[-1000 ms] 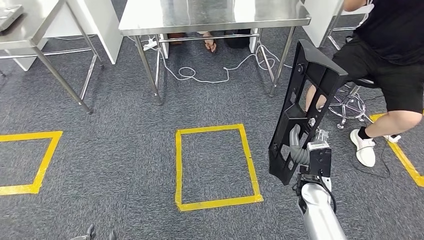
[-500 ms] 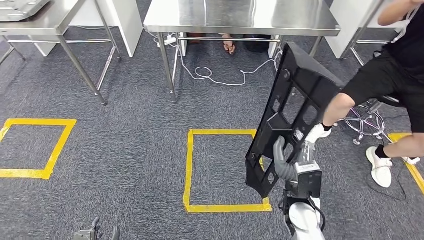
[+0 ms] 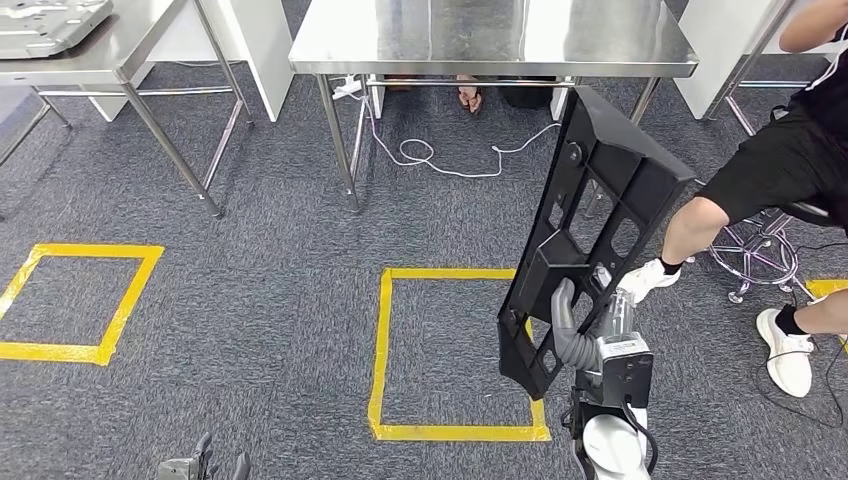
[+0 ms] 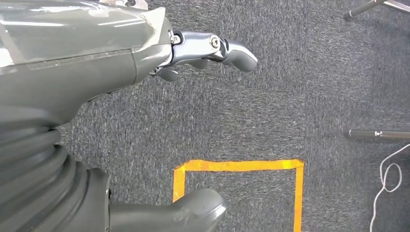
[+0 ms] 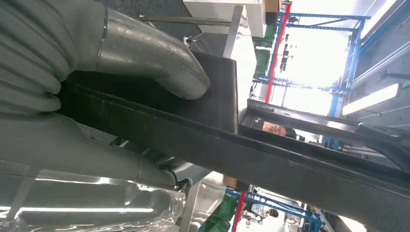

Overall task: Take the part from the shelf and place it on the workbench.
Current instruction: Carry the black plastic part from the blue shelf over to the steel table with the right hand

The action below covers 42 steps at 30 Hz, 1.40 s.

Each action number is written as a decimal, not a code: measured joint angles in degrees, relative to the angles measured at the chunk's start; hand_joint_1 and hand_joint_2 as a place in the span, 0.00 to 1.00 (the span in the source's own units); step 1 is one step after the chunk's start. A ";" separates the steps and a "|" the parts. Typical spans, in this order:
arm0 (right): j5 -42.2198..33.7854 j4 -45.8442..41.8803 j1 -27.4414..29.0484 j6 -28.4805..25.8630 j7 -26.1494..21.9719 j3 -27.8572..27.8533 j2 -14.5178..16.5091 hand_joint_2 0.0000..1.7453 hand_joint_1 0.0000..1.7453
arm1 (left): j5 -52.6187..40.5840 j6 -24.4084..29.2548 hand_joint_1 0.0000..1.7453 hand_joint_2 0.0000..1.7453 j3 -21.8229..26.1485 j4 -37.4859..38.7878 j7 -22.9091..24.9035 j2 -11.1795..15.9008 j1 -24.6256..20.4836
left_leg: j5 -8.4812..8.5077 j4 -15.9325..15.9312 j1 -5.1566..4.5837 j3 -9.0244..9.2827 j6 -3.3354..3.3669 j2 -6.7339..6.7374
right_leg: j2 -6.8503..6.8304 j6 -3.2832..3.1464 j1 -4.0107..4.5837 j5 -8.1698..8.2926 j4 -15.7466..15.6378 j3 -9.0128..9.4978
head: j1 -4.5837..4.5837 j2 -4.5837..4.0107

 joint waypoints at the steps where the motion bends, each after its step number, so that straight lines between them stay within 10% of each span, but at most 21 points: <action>1: 0.01 0.00 0.02 0.02 0.00 -0.01 0.01 1.00 1.00 | 0.00 0.01 0.00 1.00 0.01 0.01 0.00 0.02 0.05 | -0.15 0.72 0.04 -1.28 0.00 0.03 | 0.01 -0.02 0.08 -0.39 0.00 0.42 | -0.02 0.01; 5: 0.00 0.01 -0.01 0.03 0.01 -0.02 0.06 1.00 1.00 | 0.01 0.03 0.00 1.00 0.02 0.02 0.01 0.19 0.04 | 7.57 -10.88 -0.41 1.94 1.43 0.47 | 0.00 0.35 0.38 -2.14 -0.17 2.59 | 0.07 0.01; 10: 0.01 -0.03 -0.04 0.08 -0.07 -0.07 0.21 1.00 1.00 | 0.08 0.17 0.00 1.00 0.03 0.04 -0.01 0.44 0.08 | 8.39 -15.45 -1.14 4.73 3.63 0.02 | 0.03 2.22 0.88 -2.65 1.04 3.79 | 0.03 0.00; 16: 0.02 -0.13 -0.02 0.09 -0.11 -0.19 0.11 1.00 1.00 | 0.09 0.16 0.00 1.00 0.03 0.05 -0.02 0.43 -0.04 | 7.41 -16.19 -0.80 7.34 4.05 -0.66 | 0.10 2.82 0.34 -7.98 15.79 -6.52 | 0.21 -0.01; 20: 0.01 -0.12 0.09 0.09 -0.11 -0.22 -0.03 1.00 1.00 | 0.09 0.16 0.00 1.00 0.03 0.07 0.01 0.42 0.07 | 5.51 -16.05 -0.74 9.48 3.05 -1.29 | 0.01 5.27 -0.42 -1.51 5.09 -5.10 | 0.36 0.00; 22: 0.01 -0.11 0.13 0.10 -0.07 -0.20 -0.02 1.00 1.00 | 0.09 0.16 0.00 1.00 0.04 0.09 -0.01 0.42 0.04 | 4.51 -15.99 -0.91 10.06 2.30 -1.42 | -0.15 4.59 -0.42 1.28 0.74 -3.72 | 0.38 0.00; 26: -0.01 -0.22 0.14 0.11 -0.05 -0.32 -0.01 1.00 1.00 | 0.07 0.16 0.00 1.00 0.02 0.10 -0.01 0.43 0.02 | 3.43 -13.78 -0.56 10.08 1.06 -1.01 | -0.03 1.44 -0.57 1.20 0.02 -1.93 | 0.21 0.00; 29: 0.02 -0.31 -0.03 0.11 -0.09 -0.40 0.05 1.00 1.00 | 0.03 0.16 0.00 1.00 -0.03 0.10 0.00 0.39 -0.03 | 0.75 -4.88 -0.15 4.87 0.16 -0.09 | -0.01 0.51 -0.48 0.19 -0.08 -0.27 | 0.00 -0.01; 31: 0.03 -0.31 0.02 0.11 -0.09 -0.42 0.05 1.00 1.00 | 0.04 0.16 0.00 1.00 -0.01 0.11 0.00 0.40 0.07 | -1.23 0.05 0.00 0.54 -0.02 0.09 | 0.08 0.43 -0.32 -0.71 -0.08 0.59 | -0.04 -0.01; 33: 0.03 -0.31 0.07 0.11 -0.09 -0.43 0.06 1.00 1.00 | 0.05 0.16 0.00 1.00 0.00 0.13 0.00 0.40 0.13 | 0.31 -1.82 -0.02 -0.68 0.31 0.12 | 0.16 0.51 -0.21 -1.83 -0.08 1.99 | -0.04 -0.01; 37: -0.02 -0.28 -0.04 0.11 0.10 -0.49 0.34 1.00 1.00 | 0.07 0.27 0.00 1.00 0.01 0.28 0.00 0.48 0.14 | 8.33 -13.01 -0.93 2.24 1.89 0.26 | 0.23 1.30 -0.04 -4.10 -0.47 4.47 | 0.02 0.00; 42: -0.03 -0.60 0.25 0.06 0.42 -0.62 0.70 1.00 1.00 | -0.02 0.36 0.00 1.00 0.04 0.43 0.00 0.48 0.44 | 8.00 -15.34 -1.15 5.56 3.89 -0.23 | 0.24 2.82 0.68 -5.29 1.97 5.32 | 0.09 0.00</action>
